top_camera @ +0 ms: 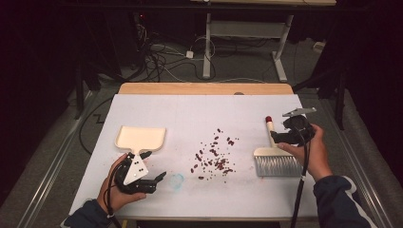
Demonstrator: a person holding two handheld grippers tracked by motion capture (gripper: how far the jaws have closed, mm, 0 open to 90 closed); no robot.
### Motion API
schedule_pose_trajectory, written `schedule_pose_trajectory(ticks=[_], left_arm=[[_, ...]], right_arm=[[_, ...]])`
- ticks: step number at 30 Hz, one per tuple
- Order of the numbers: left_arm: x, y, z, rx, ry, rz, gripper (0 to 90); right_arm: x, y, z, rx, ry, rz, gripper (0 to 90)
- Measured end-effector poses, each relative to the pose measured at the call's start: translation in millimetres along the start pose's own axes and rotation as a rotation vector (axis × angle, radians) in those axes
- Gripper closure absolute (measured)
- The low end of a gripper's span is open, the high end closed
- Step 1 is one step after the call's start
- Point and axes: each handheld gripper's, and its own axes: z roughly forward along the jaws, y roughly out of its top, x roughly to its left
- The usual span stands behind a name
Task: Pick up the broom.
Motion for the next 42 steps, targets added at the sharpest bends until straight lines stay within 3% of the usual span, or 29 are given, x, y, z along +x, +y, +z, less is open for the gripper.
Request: schedule_pose_trajectory(ticks=[7,9,13,15,18,24,26,32,35,42], left_arm=[[-0.6,-0.4,0.0,0.002,-0.008,0.005,19.0],[-0.9,-0.7,0.3,0.002,-0.015,0.007,19.0],[-1.2,-0.8,0.6,0.003,-0.018,0.011,19.0],[-1.8,-0.7,0.8,0.006,-0.022,0.014,19.0],[-2.5,-0.4,1.1,0.007,-0.024,0.017,19.0],[-4.5,0.4,3.0,0.016,-0.031,0.026,18.9],[-5.3,0.4,4.0,0.02,-0.035,0.029,18.9],[-5.7,-0.2,5.0,0.029,-0.043,0.033,19.0],[-5.8,-0.3,5.2,0.031,-0.043,0.032,19.0],[-6.1,-0.1,6.0,0.035,-0.036,0.039,19.0]], right_arm=[[-8.8,6.9,43.1,0.161,0.03,0.063,29.3],[-9.3,7.3,53.3,0.198,0.058,0.088,31.1],[-4.7,8.1,70.2,0.269,0.049,0.075,34.8],[-4.3,7.4,76.3,0.288,0.066,0.085,36.9],[-7.5,8.1,78.0,0.287,0.096,0.128,39.8],[-5.4,14.1,79.1,0.315,0.095,0.12,53.6],[-4.1,16.2,79.7,0.312,0.102,0.114,63.4],[-3.0,17.5,80.0,0.317,0.097,0.114,64.6],[-3.8,16.3,79.9,0.302,0.105,0.121,66.2],[-4.4,7.8,74.9,0.205,0.12,0.139,70.0]])
